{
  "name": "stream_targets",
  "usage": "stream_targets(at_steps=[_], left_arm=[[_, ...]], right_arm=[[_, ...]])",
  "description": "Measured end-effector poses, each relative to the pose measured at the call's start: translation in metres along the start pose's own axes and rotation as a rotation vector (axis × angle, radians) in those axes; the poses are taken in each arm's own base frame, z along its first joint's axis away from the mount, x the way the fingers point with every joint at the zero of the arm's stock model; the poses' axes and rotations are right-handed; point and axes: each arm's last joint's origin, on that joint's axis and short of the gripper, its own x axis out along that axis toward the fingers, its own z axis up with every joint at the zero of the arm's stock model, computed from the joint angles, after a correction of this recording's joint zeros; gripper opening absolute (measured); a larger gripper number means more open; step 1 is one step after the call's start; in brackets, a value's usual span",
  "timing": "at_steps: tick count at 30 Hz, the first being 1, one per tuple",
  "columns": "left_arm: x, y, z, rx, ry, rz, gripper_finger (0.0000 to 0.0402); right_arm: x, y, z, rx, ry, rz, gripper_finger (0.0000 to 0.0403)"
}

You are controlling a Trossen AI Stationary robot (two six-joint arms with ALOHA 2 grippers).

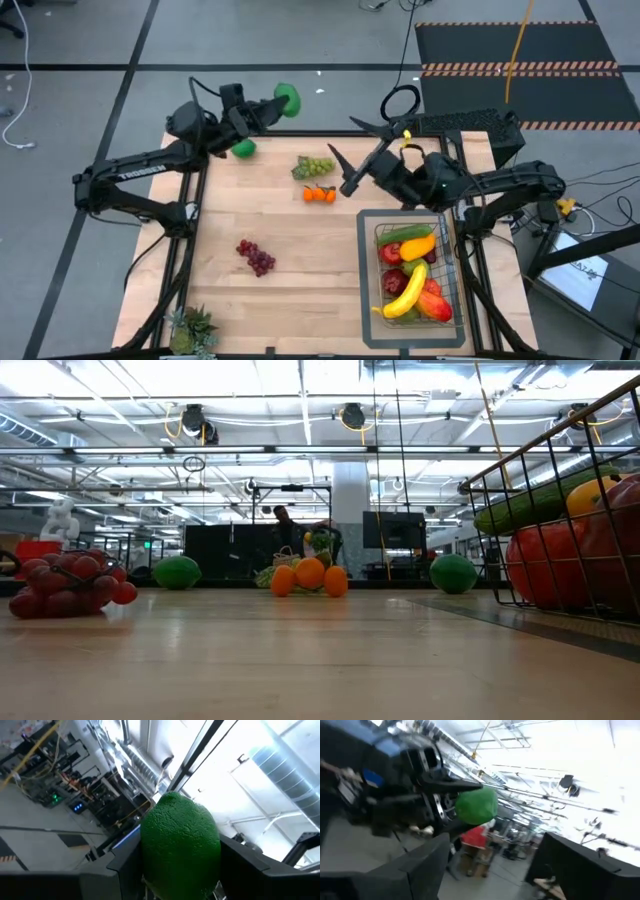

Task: Build produce basket
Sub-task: Put the middle green lime into the wire basket

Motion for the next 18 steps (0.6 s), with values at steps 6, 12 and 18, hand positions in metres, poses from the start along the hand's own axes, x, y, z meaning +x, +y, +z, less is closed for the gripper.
stream_targets(at_steps=[6,12,18], left_arm=[[0.011,0.002,-0.025,-0.027,0.021,-0.018,0.0214],[0.021,0.009,-0.053,-0.005,0.014,0.026,0.0214],[0.028,0.017,-0.072,-0.019,0.030,0.025,0.0214]], right_arm=[[0.009,0.002,-0.011,-0.120,0.023,-0.014,0.0335],[0.011,0.004,-0.017,-0.213,0.024,0.054,0.0338],[0.014,0.005,-0.027,-0.257,0.055,0.124,0.0338]])
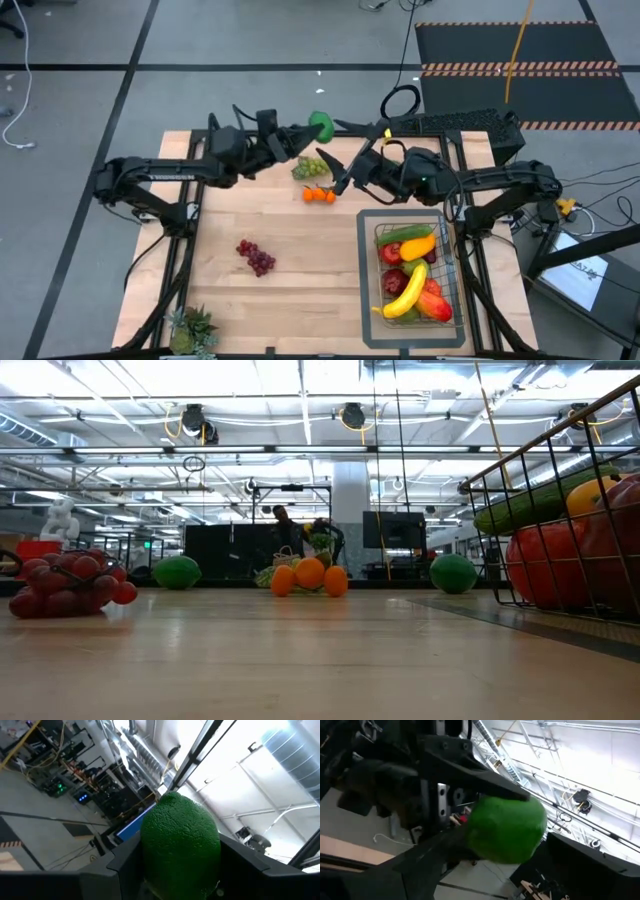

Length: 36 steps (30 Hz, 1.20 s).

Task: Build produce basket
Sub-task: Put the middle green lime into the wire basket

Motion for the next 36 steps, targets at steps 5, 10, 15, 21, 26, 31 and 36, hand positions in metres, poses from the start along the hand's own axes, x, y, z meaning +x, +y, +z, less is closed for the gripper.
stream_targets(at_steps=[5,10,15,21,26,31,36], left_arm=[[0.002,0.003,-0.009,-0.004,0.022,0.010,0.0214],[0.003,0.004,-0.012,-0.009,0.009,0.020,0.0214],[0.003,0.003,-0.012,-0.010,0.010,0.025,0.0214],[0.003,0.004,-0.012,-0.011,0.015,0.032,0.0214],[0.003,0.004,-0.012,-0.032,0.019,0.028,0.0214],[0.003,0.005,-0.011,-0.047,0.021,0.027,0.0222],[0.000,0.004,0.000,-0.028,0.022,0.022,0.0280]], right_arm=[[0.003,-0.004,-0.004,-0.005,0.012,-0.016,0.0337],[0.006,-0.008,-0.009,-0.009,0.022,-0.033,0.0337],[0.008,-0.010,-0.008,0.006,-0.024,-0.013,0.0332],[0.008,-0.010,-0.009,0.071,-0.060,0.015,0.0290],[0.008,-0.010,-0.009,0.076,-0.061,0.015,0.0255],[0.008,-0.010,-0.009,0.091,-0.057,0.012,0.0250],[0.004,-0.020,-0.004,0.204,-0.055,-0.032,0.0252]])
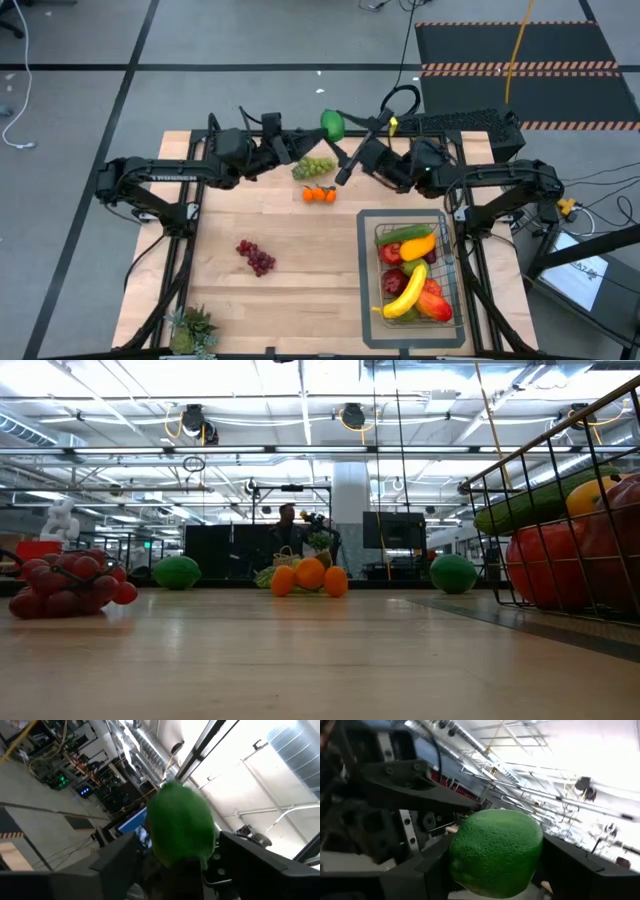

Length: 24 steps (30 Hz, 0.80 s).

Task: Build produce basket
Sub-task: Put the middle green lime into the wire basket

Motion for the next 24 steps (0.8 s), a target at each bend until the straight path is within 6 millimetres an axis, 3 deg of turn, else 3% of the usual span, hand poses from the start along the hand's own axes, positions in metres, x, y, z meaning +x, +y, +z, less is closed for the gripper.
stream_targets(at_steps=[4,8,14,24], left_arm=[[-0.008,-0.003,0.019,0.047,-0.004,0.021,0.0336],[-0.017,-0.004,0.036,0.089,0.046,0.039,0.0364],[-0.037,-0.002,0.055,0.155,0.138,0.163,0.0360],[-0.053,0.000,0.058,0.235,0.250,0.273,0.0326]], right_arm=[[-0.008,-0.005,0.009,0.112,-0.005,-0.011,0.0253],[-0.018,-0.016,0.020,0.228,-0.007,-0.029,0.0253],[-0.035,-0.036,0.032,0.609,-0.007,-0.019,0.0253],[-0.053,-0.055,0.040,1.260,0.026,-0.003,0.0253]])
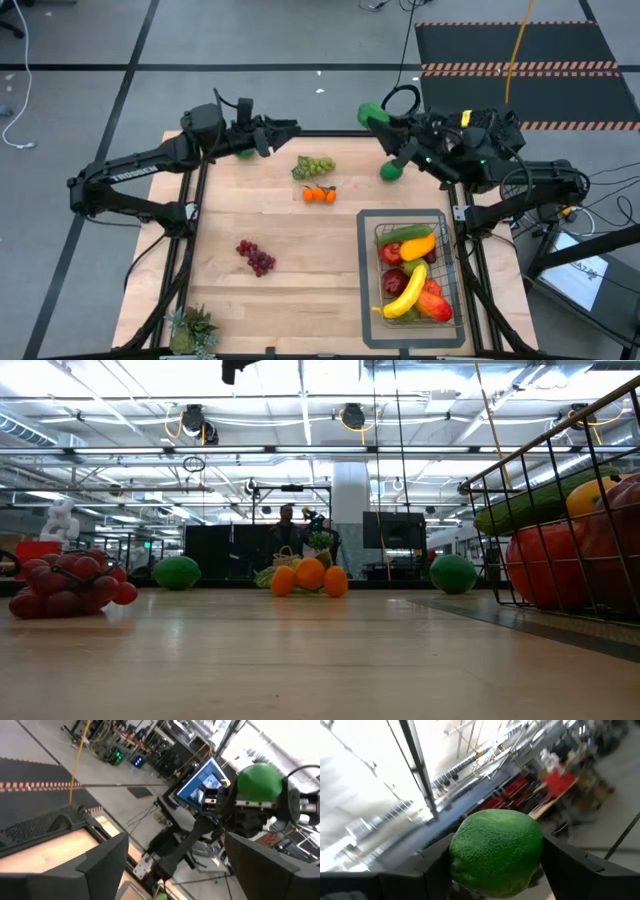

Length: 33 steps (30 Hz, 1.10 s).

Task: Build produce basket
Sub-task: Put the middle green lime into the wire basket

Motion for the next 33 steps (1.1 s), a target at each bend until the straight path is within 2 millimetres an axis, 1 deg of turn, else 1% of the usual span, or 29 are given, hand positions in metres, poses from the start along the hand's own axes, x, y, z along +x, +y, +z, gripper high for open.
stream_targets(at_steps=[5,8,12,15,19,28,33], left_arm=[[0.000,0.001,-0.004,-0.002,0.054,0.005,0.0314],[0.000,0.003,-0.009,0.006,0.094,0.028,0.0310],[-0.001,0.006,-0.014,0.024,0.150,0.053,0.0310],[-0.001,0.007,-0.016,0.015,0.186,0.050,0.0310],[-0.002,0.005,-0.020,0.006,0.234,0.010,0.0310],[-0.002,-0.009,-0.032,-0.001,0.299,-0.068,0.0310],[-0.003,-0.014,-0.035,0.004,0.314,-0.086,0.0310]], right_arm=[[0.000,0.001,-0.001,0.245,0.036,0.034,0.0253],[0.000,0.001,-0.001,0.359,0.045,0.039,0.0253],[0.000,0.001,-0.001,0.469,0.047,0.036,0.0253],[0.000,0.001,-0.001,0.489,0.043,0.032,0.0253],[0.000,0.001,-0.001,0.369,0.041,0.034,0.0253],[-0.001,0.002,-0.001,-0.024,0.058,0.083,0.0253],[-0.001,0.002,-0.002,-0.160,0.062,0.087,0.0253]])
